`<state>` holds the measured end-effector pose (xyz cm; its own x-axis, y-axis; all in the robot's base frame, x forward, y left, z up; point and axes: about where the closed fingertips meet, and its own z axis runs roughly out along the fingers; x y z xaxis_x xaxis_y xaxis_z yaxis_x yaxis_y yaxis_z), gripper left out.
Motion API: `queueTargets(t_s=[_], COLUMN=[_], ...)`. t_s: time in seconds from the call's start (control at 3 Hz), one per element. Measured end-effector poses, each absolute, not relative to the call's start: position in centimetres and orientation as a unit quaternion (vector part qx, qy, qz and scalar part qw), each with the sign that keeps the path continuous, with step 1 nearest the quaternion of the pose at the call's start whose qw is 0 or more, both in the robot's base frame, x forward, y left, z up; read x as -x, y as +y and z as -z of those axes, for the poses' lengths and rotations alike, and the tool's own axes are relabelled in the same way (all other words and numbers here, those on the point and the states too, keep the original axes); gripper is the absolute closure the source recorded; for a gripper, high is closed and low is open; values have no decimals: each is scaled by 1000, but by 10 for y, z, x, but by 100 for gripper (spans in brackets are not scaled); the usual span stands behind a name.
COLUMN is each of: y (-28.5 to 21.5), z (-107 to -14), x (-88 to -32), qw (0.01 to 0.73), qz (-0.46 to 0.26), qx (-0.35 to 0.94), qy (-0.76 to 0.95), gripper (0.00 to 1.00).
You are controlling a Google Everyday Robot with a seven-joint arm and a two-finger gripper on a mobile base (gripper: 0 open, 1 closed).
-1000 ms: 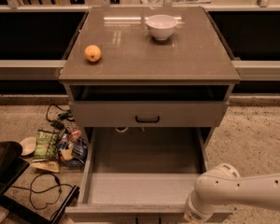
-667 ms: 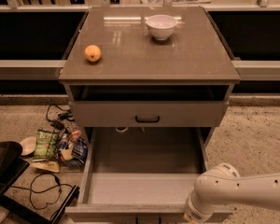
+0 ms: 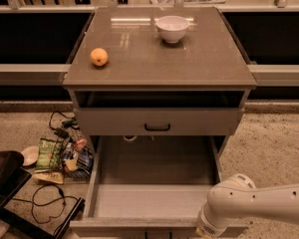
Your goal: Open middle drawer
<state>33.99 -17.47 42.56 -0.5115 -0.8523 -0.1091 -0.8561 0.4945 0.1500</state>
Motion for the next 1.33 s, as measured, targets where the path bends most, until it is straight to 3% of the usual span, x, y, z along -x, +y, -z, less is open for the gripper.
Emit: queueTargets(t_s=[1.0, 1.33], y=[-174, -175], z=[-426, -426], x=[-340, -340], qw=[10, 10], qz=[-93, -93], qx=[494, 494], qy=[864, 864], gripper=[14, 0])
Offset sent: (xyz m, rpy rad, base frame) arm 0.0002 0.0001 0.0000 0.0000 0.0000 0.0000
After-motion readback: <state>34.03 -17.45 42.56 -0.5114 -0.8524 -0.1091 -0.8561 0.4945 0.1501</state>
